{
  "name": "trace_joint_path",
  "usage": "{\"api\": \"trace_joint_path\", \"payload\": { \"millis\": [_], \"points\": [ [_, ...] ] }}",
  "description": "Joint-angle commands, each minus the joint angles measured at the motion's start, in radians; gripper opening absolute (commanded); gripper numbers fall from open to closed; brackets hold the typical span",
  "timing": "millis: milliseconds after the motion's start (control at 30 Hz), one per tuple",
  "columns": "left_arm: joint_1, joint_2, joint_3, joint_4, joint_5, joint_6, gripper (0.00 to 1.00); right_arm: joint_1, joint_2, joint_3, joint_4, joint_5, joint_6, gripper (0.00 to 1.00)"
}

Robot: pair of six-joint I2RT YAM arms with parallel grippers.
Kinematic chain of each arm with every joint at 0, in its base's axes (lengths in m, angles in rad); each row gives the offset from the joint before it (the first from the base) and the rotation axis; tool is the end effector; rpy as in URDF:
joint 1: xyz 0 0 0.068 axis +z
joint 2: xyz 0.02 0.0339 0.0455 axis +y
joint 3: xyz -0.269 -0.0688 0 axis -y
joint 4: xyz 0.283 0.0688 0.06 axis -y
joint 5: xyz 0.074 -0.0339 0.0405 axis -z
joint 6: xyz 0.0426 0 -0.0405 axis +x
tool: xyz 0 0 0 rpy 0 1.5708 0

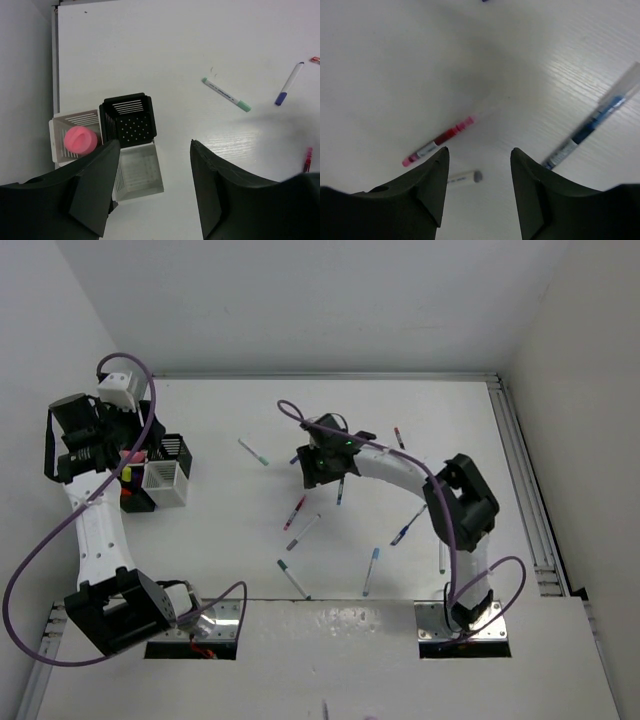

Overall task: Sort the stationery into containers
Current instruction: Pick up the pen from the center of the board.

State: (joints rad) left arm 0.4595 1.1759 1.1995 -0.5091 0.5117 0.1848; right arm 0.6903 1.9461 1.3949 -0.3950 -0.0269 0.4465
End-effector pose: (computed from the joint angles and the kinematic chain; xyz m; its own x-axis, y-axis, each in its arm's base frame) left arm 0.2748 0.1127 0.3766 -0.4109 -0.0245 -0.9114 0.0783 0.9950 -0.0621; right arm 0.3534 0.2933 0.1721 -0.8443 -0.1374 -0.5180 -0.3150 0.9092 0.2722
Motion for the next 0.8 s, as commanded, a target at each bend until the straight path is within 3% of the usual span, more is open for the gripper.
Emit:
{"api": "trace_joint_path", "payload": {
  "millis": [0,500,567,633,767],
  "points": [
    [0.011,-0.039,0.000,0.009,-0.009,-0.038,0.64,0.040,0.060,0.123,-0.008,0.125,0.173,0.52],
    [0.011,-0.033,-0.003,-0.002,-0.029,-0.054,0.64,0.078,0.264,0.173,-0.035,0.124,0.291,0.50],
    [0.011,-0.030,-0.003,-0.002,-0.029,-0.053,0.64,0.080,0.274,0.164,-0.030,0.122,0.297,0.44],
    [0.011,-0.027,-0.003,-0.002,-0.026,-0.051,0.65,0.081,0.278,0.150,-0.030,0.116,0.299,0.29],
    [0.011,-0.019,0.006,-0.003,-0.019,-0.050,0.64,0.083,0.264,0.124,-0.036,0.104,0.302,0.11]
  ]
}}
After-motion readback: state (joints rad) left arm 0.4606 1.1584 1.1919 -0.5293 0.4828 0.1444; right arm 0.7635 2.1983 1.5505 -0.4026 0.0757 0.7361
